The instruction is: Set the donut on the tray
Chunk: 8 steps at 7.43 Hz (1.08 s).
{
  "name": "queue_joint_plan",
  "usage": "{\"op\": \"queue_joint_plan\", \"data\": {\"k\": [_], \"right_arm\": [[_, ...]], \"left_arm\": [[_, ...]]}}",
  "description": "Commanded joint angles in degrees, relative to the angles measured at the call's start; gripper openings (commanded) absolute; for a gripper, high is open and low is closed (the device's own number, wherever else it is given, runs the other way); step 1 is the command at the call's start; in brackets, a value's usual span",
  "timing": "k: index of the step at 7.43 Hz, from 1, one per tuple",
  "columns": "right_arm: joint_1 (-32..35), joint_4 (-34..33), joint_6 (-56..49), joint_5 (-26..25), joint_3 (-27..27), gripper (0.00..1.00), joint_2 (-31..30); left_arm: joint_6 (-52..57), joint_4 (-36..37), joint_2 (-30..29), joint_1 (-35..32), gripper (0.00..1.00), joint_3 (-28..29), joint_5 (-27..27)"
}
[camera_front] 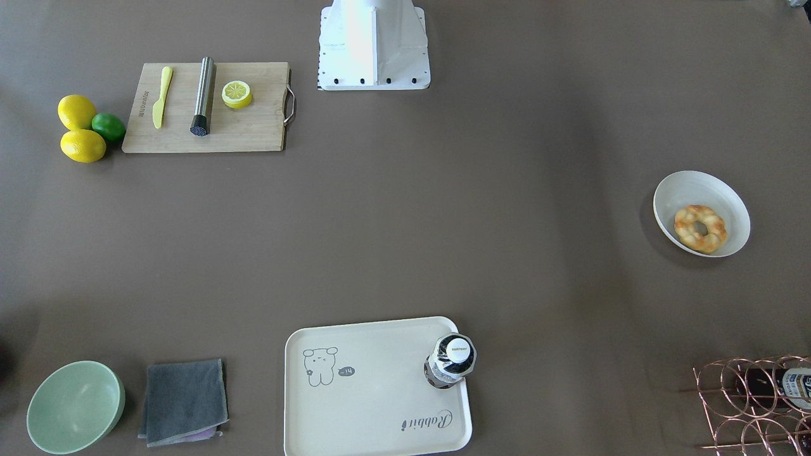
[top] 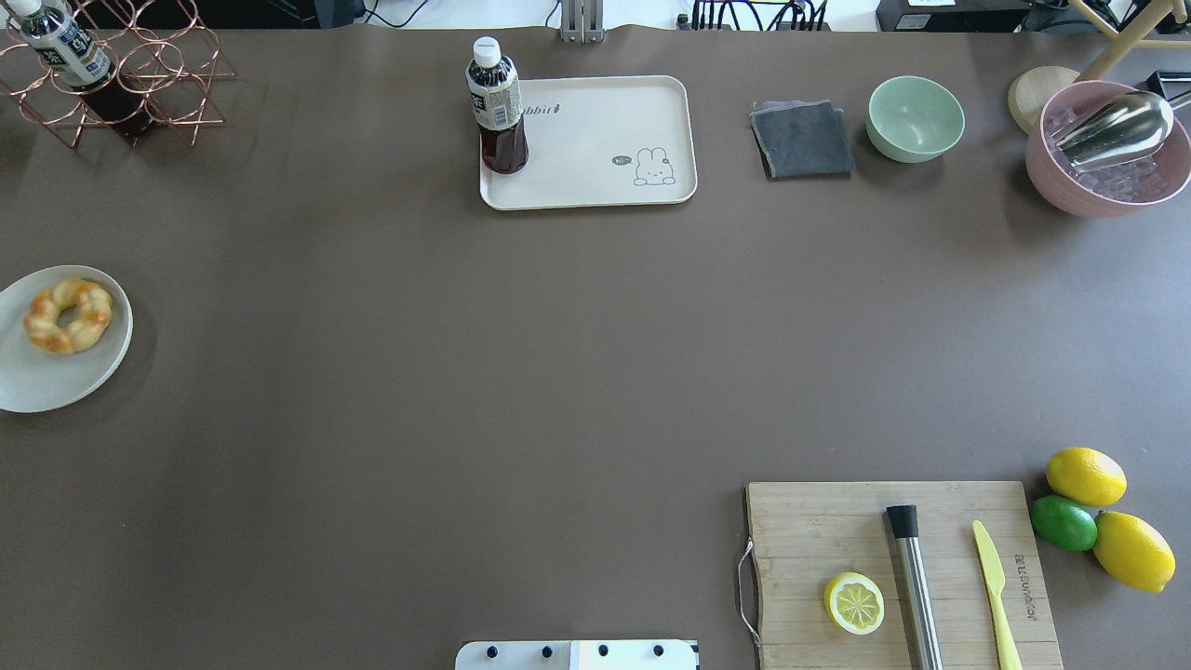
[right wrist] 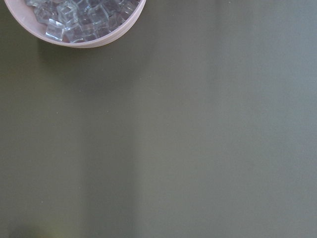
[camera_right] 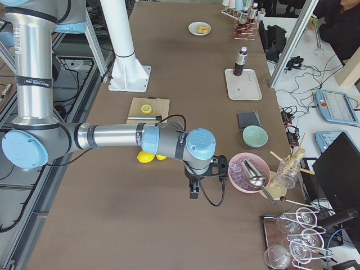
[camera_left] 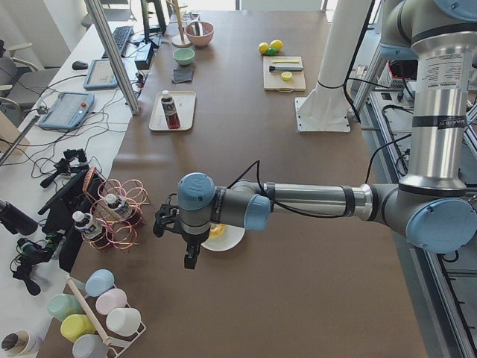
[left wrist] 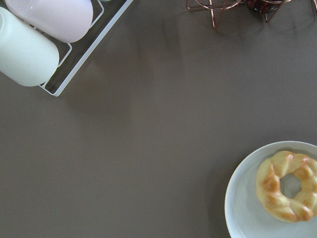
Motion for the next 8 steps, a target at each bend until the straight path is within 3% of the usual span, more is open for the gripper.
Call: {"op": "queue_joint_plan", "data": {"k": [1,8], "right_arm": [[0.0,0.1,0.0,0.1,0.0,1.0,0.1],[-0.1,0.5,0.0,0.4,0.2,1.0,0.5]], "left_arm": [[0.1,-0.2,0.0,0.0,0.98,-0.2,0.6],[-0.1,-0.7,-0.6,0.2,0.98,-1.2,0.4]]}}
